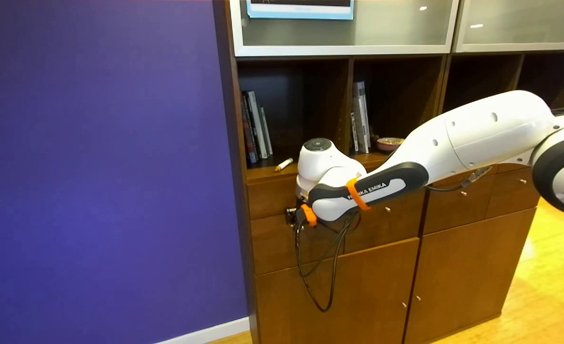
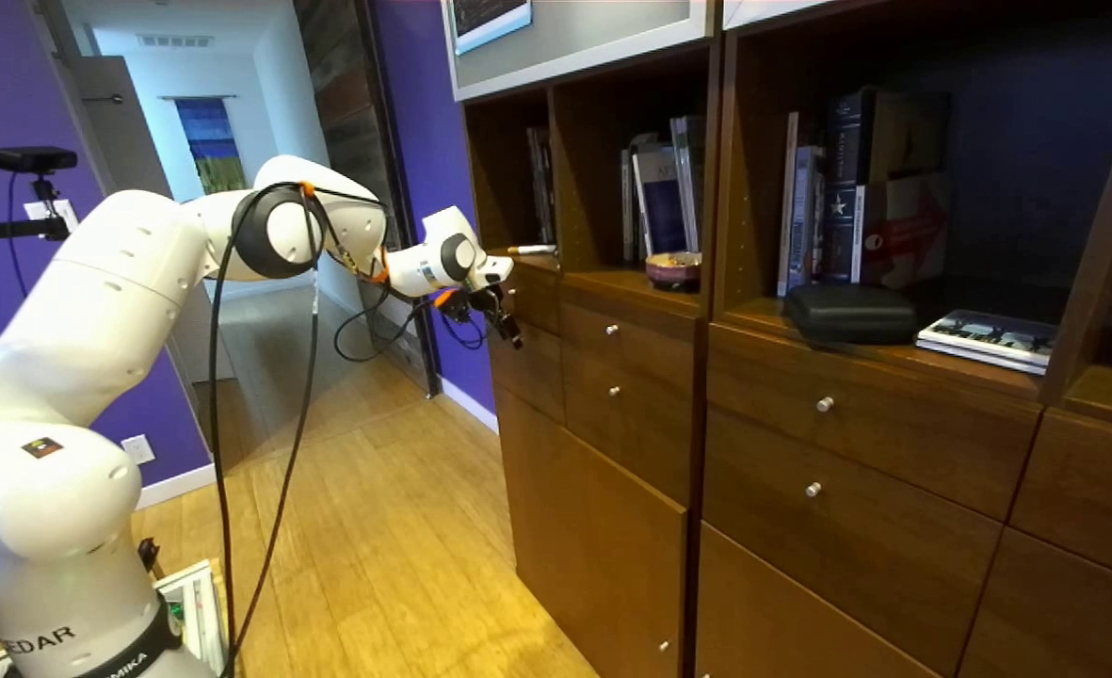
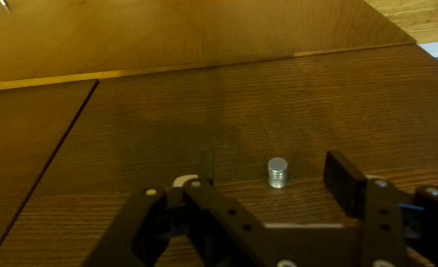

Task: Open the second top drawers on the left

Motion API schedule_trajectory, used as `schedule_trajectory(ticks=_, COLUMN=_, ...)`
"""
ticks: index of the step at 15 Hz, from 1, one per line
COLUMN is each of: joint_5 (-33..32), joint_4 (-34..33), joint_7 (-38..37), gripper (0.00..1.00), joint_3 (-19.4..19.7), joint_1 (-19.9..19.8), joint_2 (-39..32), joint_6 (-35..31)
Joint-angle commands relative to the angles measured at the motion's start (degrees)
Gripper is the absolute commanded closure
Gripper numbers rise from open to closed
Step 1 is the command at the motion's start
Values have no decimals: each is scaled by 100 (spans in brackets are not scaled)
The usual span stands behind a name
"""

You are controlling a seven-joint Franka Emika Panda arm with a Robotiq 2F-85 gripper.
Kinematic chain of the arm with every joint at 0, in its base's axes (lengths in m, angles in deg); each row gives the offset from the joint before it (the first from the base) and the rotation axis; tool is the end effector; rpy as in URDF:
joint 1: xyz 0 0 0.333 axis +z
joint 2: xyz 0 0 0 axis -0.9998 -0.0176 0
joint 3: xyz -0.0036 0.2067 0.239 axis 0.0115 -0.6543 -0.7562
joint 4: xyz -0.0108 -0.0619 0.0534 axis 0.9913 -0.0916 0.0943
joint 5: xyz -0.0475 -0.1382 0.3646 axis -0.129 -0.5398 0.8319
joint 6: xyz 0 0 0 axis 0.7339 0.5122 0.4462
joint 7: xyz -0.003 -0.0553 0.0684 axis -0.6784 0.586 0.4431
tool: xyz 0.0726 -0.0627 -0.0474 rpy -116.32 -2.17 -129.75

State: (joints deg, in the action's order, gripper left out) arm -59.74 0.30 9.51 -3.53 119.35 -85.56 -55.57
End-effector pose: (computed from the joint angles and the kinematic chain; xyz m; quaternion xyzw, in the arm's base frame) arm 0.6919 0.3487 0.3148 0.9735 -0.0903 0.2100 0.0125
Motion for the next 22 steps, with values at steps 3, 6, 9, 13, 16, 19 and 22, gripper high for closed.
schedule_trajectory(ticks=3, joint_5=-201, joint_4=-591, joint_7=-264, gripper=43, joint_3=171, joint_1=119, joint_2=-422, joint_6=64)
schedule_trajectory(ticks=6, joint_5=-170, joint_4=-665, joint_7=-185, gripper=56, joint_3=149, joint_1=118, joint_2=-478, joint_6=59)
schedule_trajectory(ticks=9, joint_5=-139, joint_4=-638, joint_7=-109, gripper=84, joint_3=166, joint_1=131, joint_2=-462, joint_6=40)
schedule_trajectory(ticks=13, joint_5=-130, joint_4=-476, joint_7=55, gripper=95, joint_3=164, joint_1=104, joint_2=-295, joint_6=99)
schedule_trajectory(ticks=16, joint_5=14, joint_4=-304, joint_7=325, gripper=95, joint_3=14, joint_1=24, joint_2=-138, joint_6=174)
schedule_trajectory(ticks=19, joint_5=274, joint_4=-33, joint_7=724, gripper=95, joint_3=-269, joint_1=-137, joint_2=101, joint_6=308)
schedule_trajectory(ticks=22, joint_5=613, joint_4=392, joint_7=1061, gripper=95, joint_3=-606, joint_1=-340, joint_2=464, joint_6=604)
